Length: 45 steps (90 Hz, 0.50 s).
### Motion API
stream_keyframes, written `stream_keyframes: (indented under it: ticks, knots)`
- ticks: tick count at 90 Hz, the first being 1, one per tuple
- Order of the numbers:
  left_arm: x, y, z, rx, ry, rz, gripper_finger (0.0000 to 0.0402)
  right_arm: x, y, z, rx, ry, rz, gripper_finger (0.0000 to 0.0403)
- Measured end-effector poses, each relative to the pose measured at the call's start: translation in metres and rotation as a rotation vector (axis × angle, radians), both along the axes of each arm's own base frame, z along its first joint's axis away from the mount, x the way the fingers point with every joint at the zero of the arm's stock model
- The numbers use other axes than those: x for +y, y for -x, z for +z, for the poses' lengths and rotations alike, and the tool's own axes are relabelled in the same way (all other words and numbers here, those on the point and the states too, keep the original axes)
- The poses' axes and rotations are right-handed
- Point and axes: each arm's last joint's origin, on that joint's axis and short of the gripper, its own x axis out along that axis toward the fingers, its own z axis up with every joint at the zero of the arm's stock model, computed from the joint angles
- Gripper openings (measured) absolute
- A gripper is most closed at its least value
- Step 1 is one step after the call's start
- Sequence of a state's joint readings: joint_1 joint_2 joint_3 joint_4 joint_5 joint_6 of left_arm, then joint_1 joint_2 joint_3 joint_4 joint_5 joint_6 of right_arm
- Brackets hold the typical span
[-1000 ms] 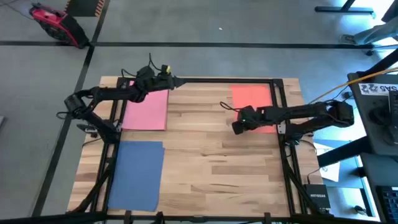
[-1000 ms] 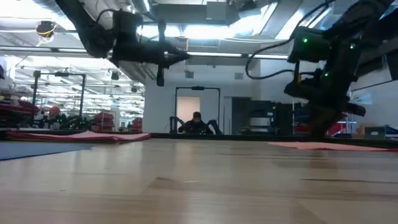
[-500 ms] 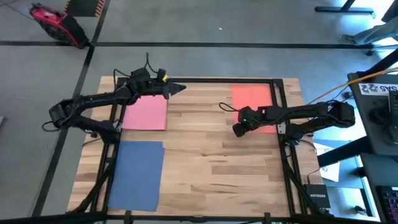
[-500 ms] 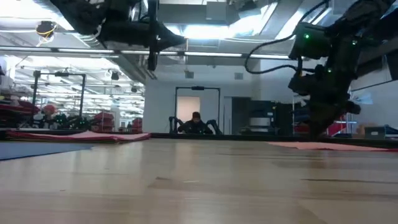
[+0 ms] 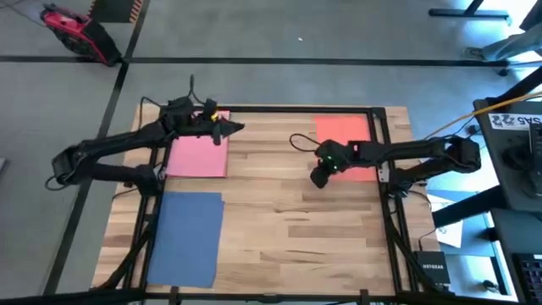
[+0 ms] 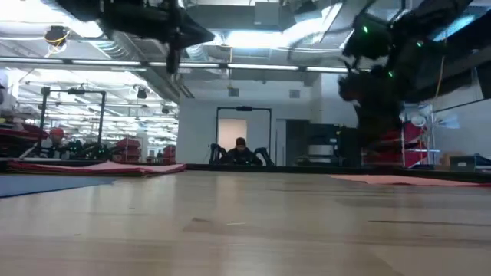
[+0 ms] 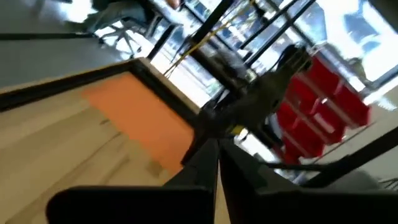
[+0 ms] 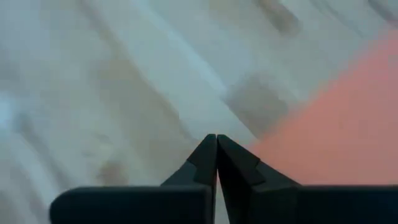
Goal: Organize paper
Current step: Move the pink colored paper on the bottom right of the table
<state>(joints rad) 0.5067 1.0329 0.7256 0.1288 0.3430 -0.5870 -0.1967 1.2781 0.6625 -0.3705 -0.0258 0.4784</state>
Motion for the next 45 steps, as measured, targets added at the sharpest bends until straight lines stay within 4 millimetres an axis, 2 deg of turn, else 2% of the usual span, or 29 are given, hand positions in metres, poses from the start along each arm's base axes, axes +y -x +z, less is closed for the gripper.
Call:
stream_keyframes:
  ticks: [16,30,39,45]
  knots:
    - [-0.029,0.024,-0.013,0.279,-0.001,-0.025,0.0000,-0.003,-0.021,0.019,-0.120,0.066,0.117,0.0006]
    - [-0.055,0.039,-0.040,0.643,-0.008,-0.097,0.0000,-0.007,-0.034,0.027,-0.116,0.121,0.125,0.0031]
    - [-0.068,0.044,-0.054,0.871,-0.107,-0.107,0.0000,-0.009,-0.041,0.031,-0.105,0.140,0.100,0.0048]
    - [-0.075,0.042,-0.060,0.955,-0.209,-0.129,0.0000,-0.010,-0.044,0.032,-0.104,0.144,0.094,0.0058]
